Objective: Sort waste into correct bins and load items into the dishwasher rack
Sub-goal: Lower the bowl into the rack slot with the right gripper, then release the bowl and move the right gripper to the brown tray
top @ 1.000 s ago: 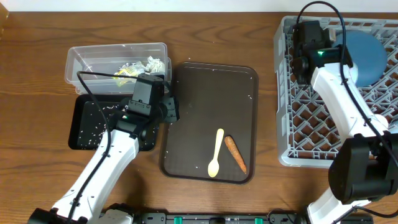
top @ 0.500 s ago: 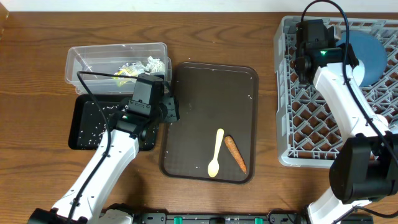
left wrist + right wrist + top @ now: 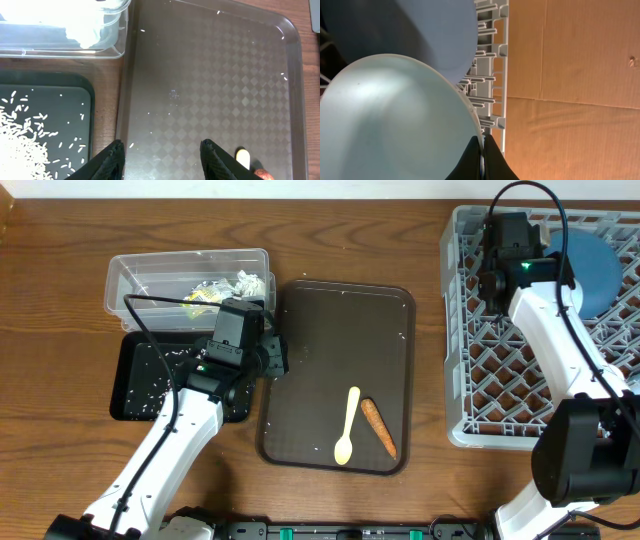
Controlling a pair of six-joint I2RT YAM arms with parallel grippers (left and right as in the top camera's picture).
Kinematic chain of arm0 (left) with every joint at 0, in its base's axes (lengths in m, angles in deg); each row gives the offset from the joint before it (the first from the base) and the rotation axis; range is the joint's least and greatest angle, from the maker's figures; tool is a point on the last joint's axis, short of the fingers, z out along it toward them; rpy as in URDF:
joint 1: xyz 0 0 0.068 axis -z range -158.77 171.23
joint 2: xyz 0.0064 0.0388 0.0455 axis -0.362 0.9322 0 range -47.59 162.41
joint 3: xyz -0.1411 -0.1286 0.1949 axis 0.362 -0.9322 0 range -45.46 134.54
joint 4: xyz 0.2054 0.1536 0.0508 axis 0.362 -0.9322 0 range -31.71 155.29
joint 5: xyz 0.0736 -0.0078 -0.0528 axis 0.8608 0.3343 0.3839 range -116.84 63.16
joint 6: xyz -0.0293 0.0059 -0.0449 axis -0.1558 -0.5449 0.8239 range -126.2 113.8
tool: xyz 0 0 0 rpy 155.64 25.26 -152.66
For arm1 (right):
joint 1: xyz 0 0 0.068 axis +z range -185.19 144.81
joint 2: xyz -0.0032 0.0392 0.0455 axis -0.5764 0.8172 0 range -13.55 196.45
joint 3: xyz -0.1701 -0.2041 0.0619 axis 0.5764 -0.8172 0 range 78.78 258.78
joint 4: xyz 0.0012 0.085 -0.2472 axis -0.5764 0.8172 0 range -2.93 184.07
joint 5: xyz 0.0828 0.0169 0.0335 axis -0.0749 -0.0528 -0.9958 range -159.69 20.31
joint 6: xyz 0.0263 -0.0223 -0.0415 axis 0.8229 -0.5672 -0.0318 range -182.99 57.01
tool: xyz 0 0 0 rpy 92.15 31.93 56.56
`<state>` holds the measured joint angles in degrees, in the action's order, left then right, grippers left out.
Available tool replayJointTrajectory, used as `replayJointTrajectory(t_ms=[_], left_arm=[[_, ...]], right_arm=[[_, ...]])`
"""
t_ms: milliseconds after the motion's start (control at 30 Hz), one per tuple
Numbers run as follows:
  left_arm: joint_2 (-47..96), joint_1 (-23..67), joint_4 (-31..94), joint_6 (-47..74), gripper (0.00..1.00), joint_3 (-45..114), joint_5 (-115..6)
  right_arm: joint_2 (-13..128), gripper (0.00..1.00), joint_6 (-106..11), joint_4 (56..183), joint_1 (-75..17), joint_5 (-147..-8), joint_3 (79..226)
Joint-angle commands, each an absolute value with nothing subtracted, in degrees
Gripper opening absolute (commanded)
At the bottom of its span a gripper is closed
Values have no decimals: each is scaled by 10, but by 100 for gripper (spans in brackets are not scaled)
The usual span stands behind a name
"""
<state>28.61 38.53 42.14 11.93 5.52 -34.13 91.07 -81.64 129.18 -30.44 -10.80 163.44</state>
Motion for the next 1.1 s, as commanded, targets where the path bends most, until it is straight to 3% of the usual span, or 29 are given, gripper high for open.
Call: replayJointTrajectory(t_ms=[0,733,1067], left_arm=[[280,383,419,114,51,63,-336],[280,383,418,114,51,63,-336],[280,383,413,114,51,63,-336]], right_arm=[[915,1,-819,1289,-303,-99,1631],[916,1,-858,1275,-298,-34,1630],[987,1,-844,1278,-265,-10,1630]])
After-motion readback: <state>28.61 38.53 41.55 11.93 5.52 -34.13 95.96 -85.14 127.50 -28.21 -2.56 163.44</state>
